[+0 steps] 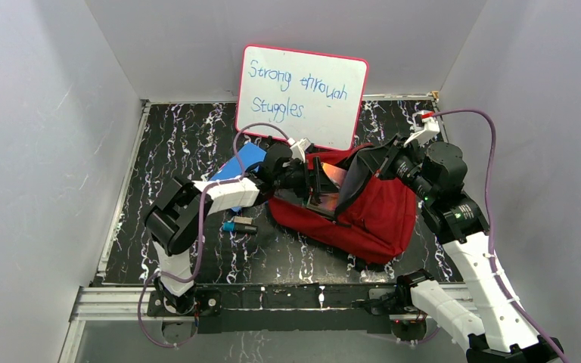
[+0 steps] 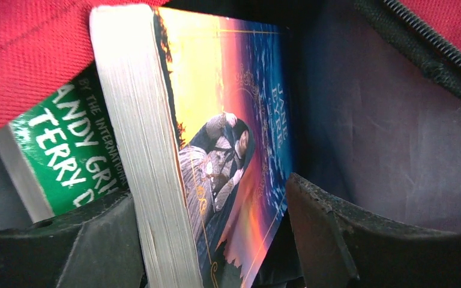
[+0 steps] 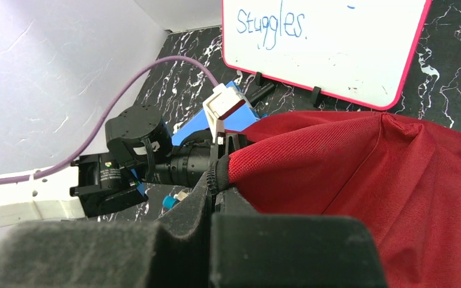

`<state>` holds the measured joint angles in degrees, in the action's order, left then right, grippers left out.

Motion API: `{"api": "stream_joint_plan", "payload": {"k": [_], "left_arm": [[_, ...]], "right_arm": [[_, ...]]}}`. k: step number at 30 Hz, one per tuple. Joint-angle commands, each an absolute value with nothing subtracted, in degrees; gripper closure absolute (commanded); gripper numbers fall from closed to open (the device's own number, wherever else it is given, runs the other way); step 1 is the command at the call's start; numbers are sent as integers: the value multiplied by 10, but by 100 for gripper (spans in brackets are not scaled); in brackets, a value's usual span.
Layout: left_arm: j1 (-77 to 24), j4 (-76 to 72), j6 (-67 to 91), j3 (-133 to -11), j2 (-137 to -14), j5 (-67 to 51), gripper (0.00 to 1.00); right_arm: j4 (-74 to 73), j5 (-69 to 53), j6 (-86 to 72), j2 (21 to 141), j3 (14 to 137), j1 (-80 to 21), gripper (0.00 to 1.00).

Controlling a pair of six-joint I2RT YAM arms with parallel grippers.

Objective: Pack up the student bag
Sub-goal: Place the book in the student bag.

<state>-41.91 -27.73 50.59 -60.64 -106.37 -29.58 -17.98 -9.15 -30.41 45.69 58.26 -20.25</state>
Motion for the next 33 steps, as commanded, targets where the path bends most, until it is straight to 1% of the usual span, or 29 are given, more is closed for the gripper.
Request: {"api": "stream_joint_plan", "payload": {"k": [1, 8, 13, 16, 19, 21, 24, 27, 33], "left_arm": [[-408, -193, 428, -650, -1000, -256, 24], [-386, -49, 340, -690, -937, -181, 22], [-342, 18, 304, -671, -865, -146, 22], [-313, 59, 274, -651, -817, -107, 22], [-309, 116, 195, -637, -786, -17, 22], [-308, 155, 147, -630, -777, 39, 22], [-308, 186, 92, -610, -760, 88, 22], [-308, 196, 49, -591, -750, 94, 21], [-309, 217, 20, -586, -781, 119, 21]], "right_arm": [[-123, -79, -293, 439, 590, -201, 100], [-139, -62, -277, 437, 594, -201, 100], [-151, -47, -264, 435, 596, -201, 100], [-168, -30, -256, 434, 595, -201, 94], [-187, 14, -255, 430, 593, -202, 88], [-202, 49, -255, 430, 591, -202, 86], [-217, 79, -252, 429, 590, -201, 86], [-220, 82, -251, 428, 588, -201, 86], [-217, 71, -254, 432, 590, -202, 92]]}}
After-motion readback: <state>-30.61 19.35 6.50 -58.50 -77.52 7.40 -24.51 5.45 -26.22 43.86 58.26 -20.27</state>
